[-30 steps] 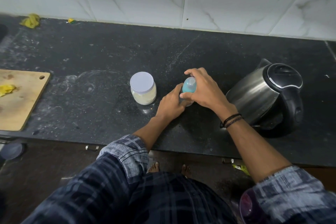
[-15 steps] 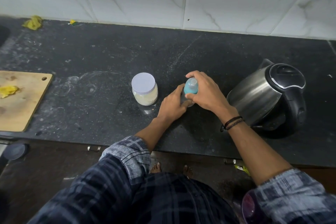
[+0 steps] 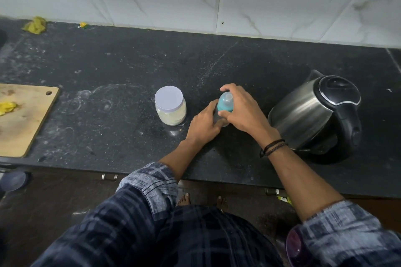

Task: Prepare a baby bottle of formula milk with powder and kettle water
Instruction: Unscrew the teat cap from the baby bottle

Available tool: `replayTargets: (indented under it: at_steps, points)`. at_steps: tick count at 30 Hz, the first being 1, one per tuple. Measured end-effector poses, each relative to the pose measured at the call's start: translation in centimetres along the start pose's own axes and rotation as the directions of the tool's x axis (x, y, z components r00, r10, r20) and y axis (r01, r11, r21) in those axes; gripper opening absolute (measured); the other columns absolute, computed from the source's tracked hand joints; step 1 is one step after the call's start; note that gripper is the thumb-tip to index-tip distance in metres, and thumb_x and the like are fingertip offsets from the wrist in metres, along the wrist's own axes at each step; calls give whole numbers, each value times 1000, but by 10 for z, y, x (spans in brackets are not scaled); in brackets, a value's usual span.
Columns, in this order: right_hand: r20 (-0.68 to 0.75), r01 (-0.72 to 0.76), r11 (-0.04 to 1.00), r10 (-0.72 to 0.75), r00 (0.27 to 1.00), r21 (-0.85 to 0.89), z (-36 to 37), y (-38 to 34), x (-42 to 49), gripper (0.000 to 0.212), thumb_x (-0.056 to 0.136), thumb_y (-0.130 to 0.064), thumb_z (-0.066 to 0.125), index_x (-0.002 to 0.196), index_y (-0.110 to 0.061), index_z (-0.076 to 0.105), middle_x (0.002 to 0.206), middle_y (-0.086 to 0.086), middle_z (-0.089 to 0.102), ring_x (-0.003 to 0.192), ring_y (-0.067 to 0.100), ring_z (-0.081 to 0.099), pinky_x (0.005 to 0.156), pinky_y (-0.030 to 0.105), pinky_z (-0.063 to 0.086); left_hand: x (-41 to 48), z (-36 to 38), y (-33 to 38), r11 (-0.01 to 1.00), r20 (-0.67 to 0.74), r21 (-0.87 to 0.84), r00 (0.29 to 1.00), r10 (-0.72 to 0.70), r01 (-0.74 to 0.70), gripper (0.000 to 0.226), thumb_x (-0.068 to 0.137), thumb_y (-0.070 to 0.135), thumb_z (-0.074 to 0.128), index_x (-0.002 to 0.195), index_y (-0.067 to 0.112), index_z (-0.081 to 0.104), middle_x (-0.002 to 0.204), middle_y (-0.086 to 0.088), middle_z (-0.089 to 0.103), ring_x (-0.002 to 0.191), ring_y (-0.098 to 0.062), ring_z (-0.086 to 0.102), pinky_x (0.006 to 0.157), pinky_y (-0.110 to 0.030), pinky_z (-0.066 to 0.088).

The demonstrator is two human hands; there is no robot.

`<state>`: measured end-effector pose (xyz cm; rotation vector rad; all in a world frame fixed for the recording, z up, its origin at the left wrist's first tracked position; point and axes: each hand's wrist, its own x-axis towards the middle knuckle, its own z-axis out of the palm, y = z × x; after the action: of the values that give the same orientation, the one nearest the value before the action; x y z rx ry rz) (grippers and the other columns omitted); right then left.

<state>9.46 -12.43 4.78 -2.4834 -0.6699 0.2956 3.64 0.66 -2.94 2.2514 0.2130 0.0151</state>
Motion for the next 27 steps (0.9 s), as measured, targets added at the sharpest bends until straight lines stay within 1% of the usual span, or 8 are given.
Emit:
replayTargets:
  at_steps: [2, 5, 7, 10, 14, 18, 23, 27]
  points:
    - [9, 14, 1000, -14, 1000, 21, -1, 0, -1, 76, 81, -15, 83, 142, -31, 41, 138, -1, 48, 127, 20, 49, 103, 45, 50, 0, -1, 0, 1000, 1, 10, 1000, 1, -1, 60, 95, 34, 66, 148, 22, 41, 140, -3, 62, 119, -27, 63, 96, -48, 52]
    - [17, 30, 999, -30, 999, 38, -3, -1, -1, 85, 76, -22, 89, 145, -32, 40, 144, -1, 39, 128, 20, 45, 101, 41, 47, -1, -1, 0, 1000, -3, -2, 1000, 5, -5, 62, 91, 35, 65, 147, 22, 42, 139, -4, 63, 119, -30, 63, 94, -50, 52]
    - [0, 34, 999, -34, 999, 21, -1, 0, -1, 81, 77, -24, 88, 144, -30, 42, 142, -1, 40, 127, 21, 46, 101, 41, 49, -1, 0, 0, 1000, -7, 0, 1000, 5, -5, 61, 92, 35, 65, 147, 22, 42, 137, -3, 63, 118, -29, 63, 94, -48, 52]
    - [10, 30, 1000, -30, 1000, 10, -1, 1, -2, 73, 83, -14, 82, 142, -29, 42, 140, -1, 48, 128, 21, 48, 104, 44, 49, 0, 0, 0, 1000, -2, 16, 1000, 4, -4, 60, 95, 34, 66, 148, 22, 41, 138, -3, 63, 118, -26, 63, 95, -48, 52]
    - [11, 23, 998, -24, 1000, 52, -4, 1, 0, 88, 76, -20, 87, 147, -33, 36, 141, -1, 43, 129, 20, 47, 102, 42, 48, 0, 0, -2, 1000, 1, 7, 1000, 2, -2, 60, 95, 38, 66, 147, 24, 40, 140, -3, 62, 120, -27, 63, 97, -51, 53]
    - [26, 38, 999, -38, 999, 5, -7, 4, 1, 70, 81, -21, 84, 138, -31, 43, 134, -2, 49, 126, 20, 51, 100, 42, 49, 1, 0, -2, 1000, 13, 14, 1000, 1, -1, 62, 96, 41, 67, 148, 24, 39, 138, -2, 62, 118, -23, 62, 96, -45, 52]
    - [74, 66, 998, -66, 995, 9, -11, 4, 3, 79, 77, -28, 87, 142, -33, 42, 140, -3, 42, 127, 19, 48, 101, 41, 48, 1, 1, -3, 1000, 6, 0, 1000, 13, -13, 61, 95, 41, 66, 148, 24, 39, 141, -3, 61, 121, -27, 62, 98, -50, 52]
    - [38, 48, 998, -46, 998, -50, -9, 5, 4, 62, 80, -20, 84, 132, -27, 51, 128, -3, 52, 121, 21, 53, 98, 42, 50, 2, 0, -4, 1000, 15, 11, 1000, 8, -8, 63, 96, 43, 67, 149, 25, 38, 139, -1, 61, 119, -23, 61, 98, -48, 52]
